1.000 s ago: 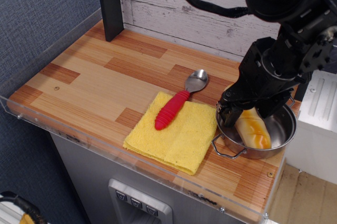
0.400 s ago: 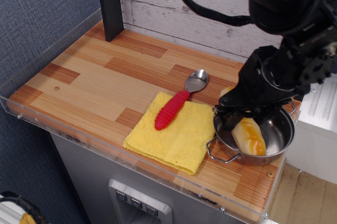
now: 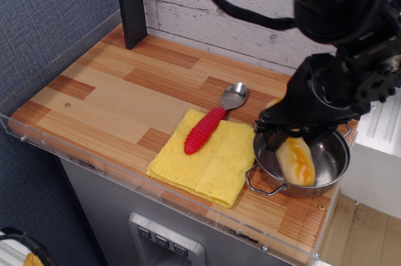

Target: Put the bread next to the towel

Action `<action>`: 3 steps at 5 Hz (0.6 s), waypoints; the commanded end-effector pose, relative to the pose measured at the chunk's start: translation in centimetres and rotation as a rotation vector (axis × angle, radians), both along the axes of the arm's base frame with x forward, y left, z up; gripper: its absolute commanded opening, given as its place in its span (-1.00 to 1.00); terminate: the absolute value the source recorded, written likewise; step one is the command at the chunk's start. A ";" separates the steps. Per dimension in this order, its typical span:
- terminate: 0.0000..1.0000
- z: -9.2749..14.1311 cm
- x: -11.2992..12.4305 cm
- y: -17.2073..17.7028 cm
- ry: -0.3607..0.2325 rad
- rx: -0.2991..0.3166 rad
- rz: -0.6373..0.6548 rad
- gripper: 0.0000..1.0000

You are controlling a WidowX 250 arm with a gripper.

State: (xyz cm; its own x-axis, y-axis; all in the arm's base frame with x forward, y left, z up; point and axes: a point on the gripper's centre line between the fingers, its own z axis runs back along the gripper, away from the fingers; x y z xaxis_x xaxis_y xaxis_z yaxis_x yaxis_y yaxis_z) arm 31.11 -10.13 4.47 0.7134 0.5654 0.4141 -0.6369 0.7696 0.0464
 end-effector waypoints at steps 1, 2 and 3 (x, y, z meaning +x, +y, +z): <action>-1.00 9.0 0.8 0.5 -0.203 0.120 -0.161 -1.00; -1.00 11.5 0.2 0.4 -0.252 0.150 -0.165 -1.00; -1.00 10.8 -0.6 2.4 -0.221 0.119 -0.073 -1.00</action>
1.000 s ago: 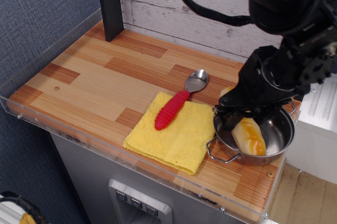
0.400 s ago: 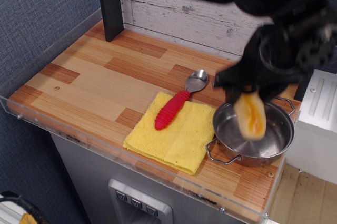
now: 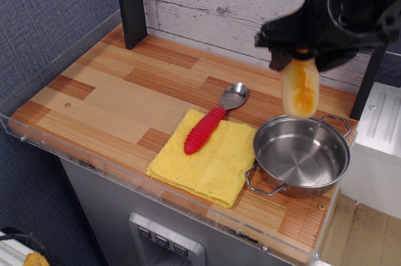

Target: Put the bread next to the towel

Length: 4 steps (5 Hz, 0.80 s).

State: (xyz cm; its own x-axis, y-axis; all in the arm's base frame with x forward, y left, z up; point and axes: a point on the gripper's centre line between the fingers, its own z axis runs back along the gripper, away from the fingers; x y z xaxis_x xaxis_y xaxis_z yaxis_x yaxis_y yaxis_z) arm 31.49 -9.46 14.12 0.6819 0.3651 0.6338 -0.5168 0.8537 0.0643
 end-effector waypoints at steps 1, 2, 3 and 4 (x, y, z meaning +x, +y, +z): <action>-1.00 0.6 -2.0 6.1 -0.009 -0.042 0.184 -1.00; -1.00 0.4 -3.6 10.1 0.000 -0.014 0.222 -1.00; -1.00 0.0 -4.4 13.5 0.030 -0.003 0.194 -1.00; -1.00 -1.0 -4.8 16.1 0.078 0.016 0.201 -1.00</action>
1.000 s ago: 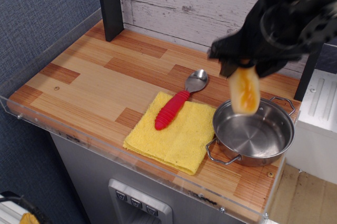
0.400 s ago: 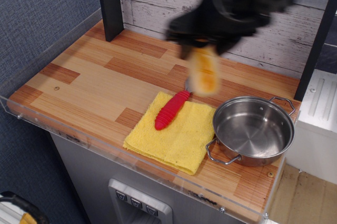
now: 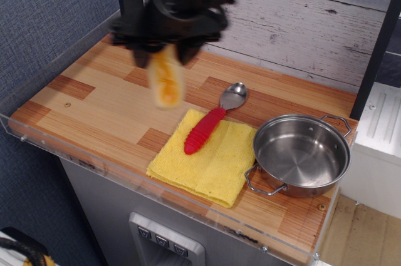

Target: Put the bread next to the towel

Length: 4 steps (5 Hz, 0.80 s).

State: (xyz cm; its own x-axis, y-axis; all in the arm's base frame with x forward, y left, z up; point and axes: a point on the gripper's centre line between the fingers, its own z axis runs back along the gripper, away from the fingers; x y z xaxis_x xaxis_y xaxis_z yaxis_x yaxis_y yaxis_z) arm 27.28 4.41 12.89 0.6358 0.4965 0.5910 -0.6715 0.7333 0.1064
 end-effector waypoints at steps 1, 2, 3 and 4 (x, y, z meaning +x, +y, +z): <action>-1.00 -1.4 -0.5 4.9 0.047 0.003 0.025 -1.00; -1.00 -2.6 1.1 6.9 0.058 0.007 0.028 -1.00; -1.00 -3.2 2.9 8.2 0.057 -0.018 0.014 -1.00; -1.00 -3.8 3.9 9.2 0.068 -0.017 0.001 -1.00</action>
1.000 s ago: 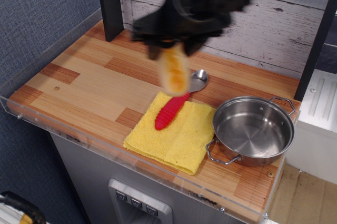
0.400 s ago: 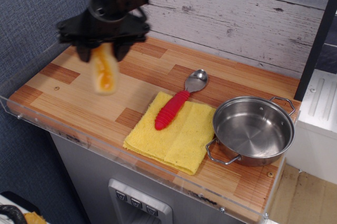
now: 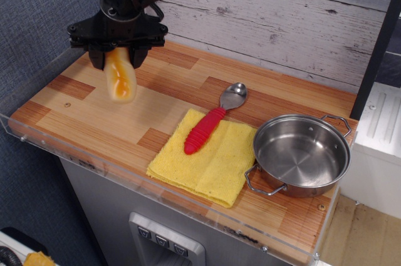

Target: Put the bread next to the towel

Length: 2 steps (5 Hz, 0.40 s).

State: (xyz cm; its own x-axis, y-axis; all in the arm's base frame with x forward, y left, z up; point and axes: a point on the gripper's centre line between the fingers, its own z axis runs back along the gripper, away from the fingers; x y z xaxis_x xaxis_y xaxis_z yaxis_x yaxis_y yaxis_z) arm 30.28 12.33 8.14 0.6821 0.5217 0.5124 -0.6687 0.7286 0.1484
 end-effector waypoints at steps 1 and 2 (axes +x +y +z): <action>-1.00 -0.5 1.1 1.1 0.012 0.005 -0.038 -1.00; -1.00 -1.9 0.8 0.2 0.044 -0.013 -0.061 -1.00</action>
State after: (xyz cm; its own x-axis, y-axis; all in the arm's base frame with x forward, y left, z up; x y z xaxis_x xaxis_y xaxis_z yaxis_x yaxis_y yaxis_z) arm 31.26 12.60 4.98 0.7434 0.4937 0.4512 -0.6161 0.7681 0.1745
